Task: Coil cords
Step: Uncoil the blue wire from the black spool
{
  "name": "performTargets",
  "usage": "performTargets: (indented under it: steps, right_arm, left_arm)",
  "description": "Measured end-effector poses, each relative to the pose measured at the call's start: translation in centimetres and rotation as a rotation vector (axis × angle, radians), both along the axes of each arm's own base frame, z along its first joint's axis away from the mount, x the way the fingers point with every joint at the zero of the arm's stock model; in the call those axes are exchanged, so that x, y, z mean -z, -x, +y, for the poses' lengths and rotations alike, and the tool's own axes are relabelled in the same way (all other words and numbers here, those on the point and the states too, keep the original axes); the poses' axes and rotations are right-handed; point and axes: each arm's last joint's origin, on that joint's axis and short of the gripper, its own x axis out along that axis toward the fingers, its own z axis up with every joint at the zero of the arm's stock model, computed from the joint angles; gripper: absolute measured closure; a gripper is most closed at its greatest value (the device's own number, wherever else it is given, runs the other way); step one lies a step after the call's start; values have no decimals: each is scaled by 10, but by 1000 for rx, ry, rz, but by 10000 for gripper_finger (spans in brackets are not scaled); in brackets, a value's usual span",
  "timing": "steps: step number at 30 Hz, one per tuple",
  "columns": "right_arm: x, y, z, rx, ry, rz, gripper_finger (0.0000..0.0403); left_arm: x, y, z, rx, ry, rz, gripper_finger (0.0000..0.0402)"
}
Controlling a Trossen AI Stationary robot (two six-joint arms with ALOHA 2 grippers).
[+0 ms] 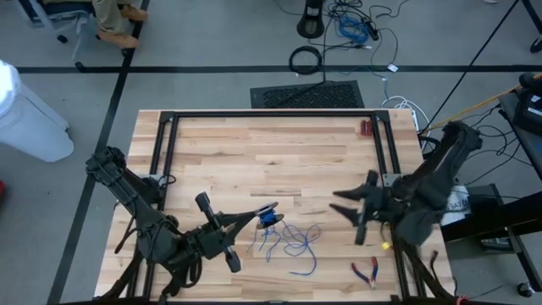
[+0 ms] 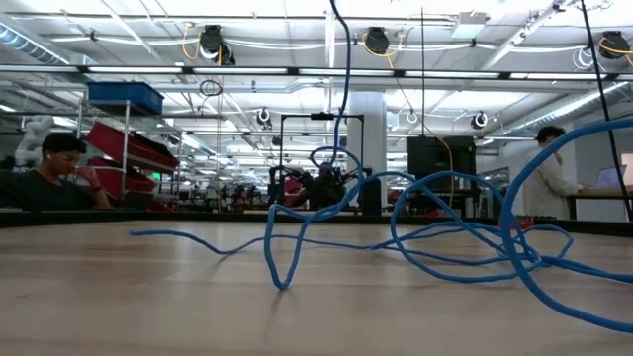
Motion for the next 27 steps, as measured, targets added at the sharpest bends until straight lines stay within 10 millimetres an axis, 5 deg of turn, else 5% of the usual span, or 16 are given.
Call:
performTargets:
  steps: [9,27]
  right_arm:
    - [94,-27,14,-202,-4,-219,257]
    - [112,-113,28,-224,111,-240,257]
  left_arm:
    - [6,-6,5,-25,-75,67,393]
    - [7,-10,8,-2,-44,53,393]
